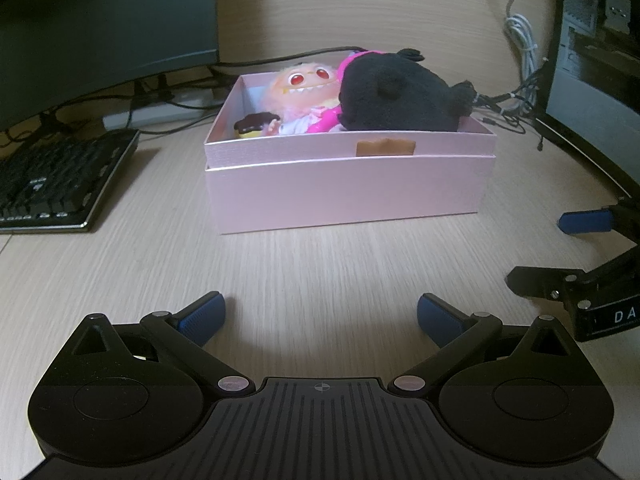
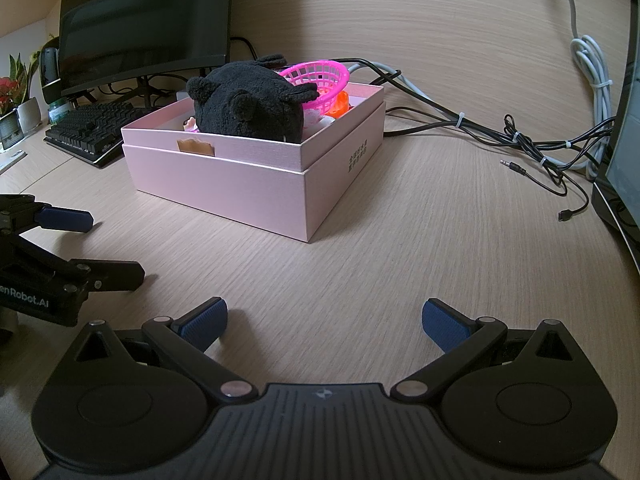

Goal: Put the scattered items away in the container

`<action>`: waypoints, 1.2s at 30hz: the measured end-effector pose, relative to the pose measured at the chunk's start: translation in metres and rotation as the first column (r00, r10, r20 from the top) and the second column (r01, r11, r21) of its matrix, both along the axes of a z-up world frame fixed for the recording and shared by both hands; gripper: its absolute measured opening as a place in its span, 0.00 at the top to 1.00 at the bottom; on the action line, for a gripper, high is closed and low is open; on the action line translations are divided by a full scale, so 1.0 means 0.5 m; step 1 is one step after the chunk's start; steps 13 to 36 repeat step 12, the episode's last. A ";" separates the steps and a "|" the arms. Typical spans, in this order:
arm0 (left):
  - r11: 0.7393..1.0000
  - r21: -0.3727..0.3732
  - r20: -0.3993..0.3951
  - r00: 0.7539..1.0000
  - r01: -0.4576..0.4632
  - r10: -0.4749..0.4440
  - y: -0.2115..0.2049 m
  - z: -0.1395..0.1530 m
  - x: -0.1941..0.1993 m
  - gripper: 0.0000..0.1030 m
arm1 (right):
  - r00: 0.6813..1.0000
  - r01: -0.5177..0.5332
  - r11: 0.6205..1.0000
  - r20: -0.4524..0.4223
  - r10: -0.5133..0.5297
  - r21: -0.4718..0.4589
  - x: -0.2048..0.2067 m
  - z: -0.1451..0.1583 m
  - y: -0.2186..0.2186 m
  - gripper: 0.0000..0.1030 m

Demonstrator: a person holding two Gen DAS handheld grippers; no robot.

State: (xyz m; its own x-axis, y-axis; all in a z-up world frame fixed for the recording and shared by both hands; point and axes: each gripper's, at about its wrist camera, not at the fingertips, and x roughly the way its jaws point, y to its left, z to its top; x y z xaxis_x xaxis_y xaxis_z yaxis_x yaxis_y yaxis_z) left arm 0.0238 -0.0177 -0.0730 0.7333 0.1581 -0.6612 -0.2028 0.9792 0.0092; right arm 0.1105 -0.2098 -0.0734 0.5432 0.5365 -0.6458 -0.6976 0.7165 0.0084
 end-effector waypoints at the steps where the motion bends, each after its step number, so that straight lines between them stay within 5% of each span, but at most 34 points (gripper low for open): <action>1: 1.000 0.000 0.000 1.000 -0.001 0.001 0.000 0.000 0.000 0.00 | 1.000 0.000 1.000 0.000 0.000 0.000 0.000 0.000 0.000 0.00; 36: 1.000 -0.011 0.009 1.000 0.000 0.000 0.005 0.000 -0.002 0.00 | 1.000 0.000 1.000 0.000 0.000 0.000 0.000 0.000 0.000 0.00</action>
